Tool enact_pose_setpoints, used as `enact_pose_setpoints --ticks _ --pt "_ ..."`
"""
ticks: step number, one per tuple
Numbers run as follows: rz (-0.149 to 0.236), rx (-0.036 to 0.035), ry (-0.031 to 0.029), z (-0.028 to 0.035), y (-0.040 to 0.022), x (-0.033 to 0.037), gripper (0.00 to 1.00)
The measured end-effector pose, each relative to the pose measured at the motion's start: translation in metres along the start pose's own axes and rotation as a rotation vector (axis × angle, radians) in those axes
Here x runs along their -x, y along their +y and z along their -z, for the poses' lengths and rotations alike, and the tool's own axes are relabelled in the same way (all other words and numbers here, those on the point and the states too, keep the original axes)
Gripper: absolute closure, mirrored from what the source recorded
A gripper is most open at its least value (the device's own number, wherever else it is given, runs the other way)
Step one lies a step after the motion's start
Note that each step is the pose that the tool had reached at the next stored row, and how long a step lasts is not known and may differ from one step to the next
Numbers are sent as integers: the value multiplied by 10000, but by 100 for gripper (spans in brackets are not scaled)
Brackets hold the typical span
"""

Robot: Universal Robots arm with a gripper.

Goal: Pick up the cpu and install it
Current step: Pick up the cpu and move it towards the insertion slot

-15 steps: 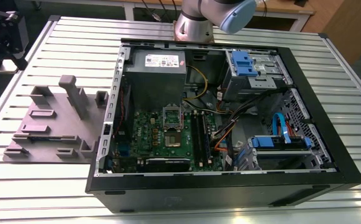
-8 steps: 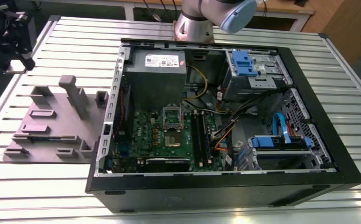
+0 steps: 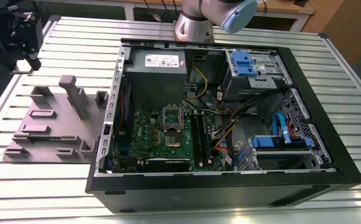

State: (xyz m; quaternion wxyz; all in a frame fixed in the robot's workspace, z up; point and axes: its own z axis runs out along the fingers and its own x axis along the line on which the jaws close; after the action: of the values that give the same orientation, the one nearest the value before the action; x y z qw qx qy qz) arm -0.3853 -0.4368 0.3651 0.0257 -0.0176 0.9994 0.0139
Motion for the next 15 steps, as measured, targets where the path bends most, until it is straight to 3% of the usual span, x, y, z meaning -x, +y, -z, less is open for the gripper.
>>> enact_pose_setpoints --ticks 9,15 --pt "-1 0 1 -6 -4 120 53" --pt "0 3 -1 -12 -8 235 53"
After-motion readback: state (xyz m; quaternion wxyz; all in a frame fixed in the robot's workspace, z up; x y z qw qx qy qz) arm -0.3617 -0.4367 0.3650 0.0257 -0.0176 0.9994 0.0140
